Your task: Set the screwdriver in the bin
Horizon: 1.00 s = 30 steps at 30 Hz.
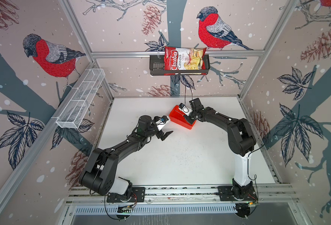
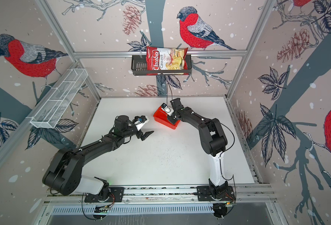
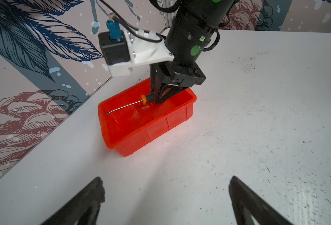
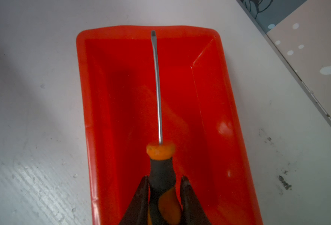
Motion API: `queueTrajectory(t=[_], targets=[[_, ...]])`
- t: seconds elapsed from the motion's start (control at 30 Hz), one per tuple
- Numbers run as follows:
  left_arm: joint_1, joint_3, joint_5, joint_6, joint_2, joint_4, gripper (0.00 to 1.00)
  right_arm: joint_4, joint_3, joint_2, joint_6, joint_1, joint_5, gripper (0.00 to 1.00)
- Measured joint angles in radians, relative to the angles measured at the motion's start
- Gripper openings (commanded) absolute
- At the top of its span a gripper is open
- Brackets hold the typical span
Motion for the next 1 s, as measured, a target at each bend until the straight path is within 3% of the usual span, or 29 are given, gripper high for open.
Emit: queueTrajectory(t=[0.4, 0.6, 0.87, 1.0], targets=[[-0.001, -0.011, 0.000, -0.015, -0.008, 0.003, 1.00, -0.014, 0.036, 0.090, -0.007, 0.013, 0.072, 0.18], [-0.001, -0.032, 0.005, -0.016, -0.030, 0.007, 1.00, -0.008, 0.040, 0.106, -0.023, 0.026, 0.090, 0.26], [-0.001, -0.062, 0.003, -0.039, -0.050, 0.043, 1.00, -0.005, 0.030, 0.077, -0.025, 0.026, 0.117, 0.60], [-0.001, -0.099, -0.004, -0.085, -0.059, 0.113, 1.00, 0.029, -0.006, 0.009, -0.027, 0.026, 0.116, 0.82]])
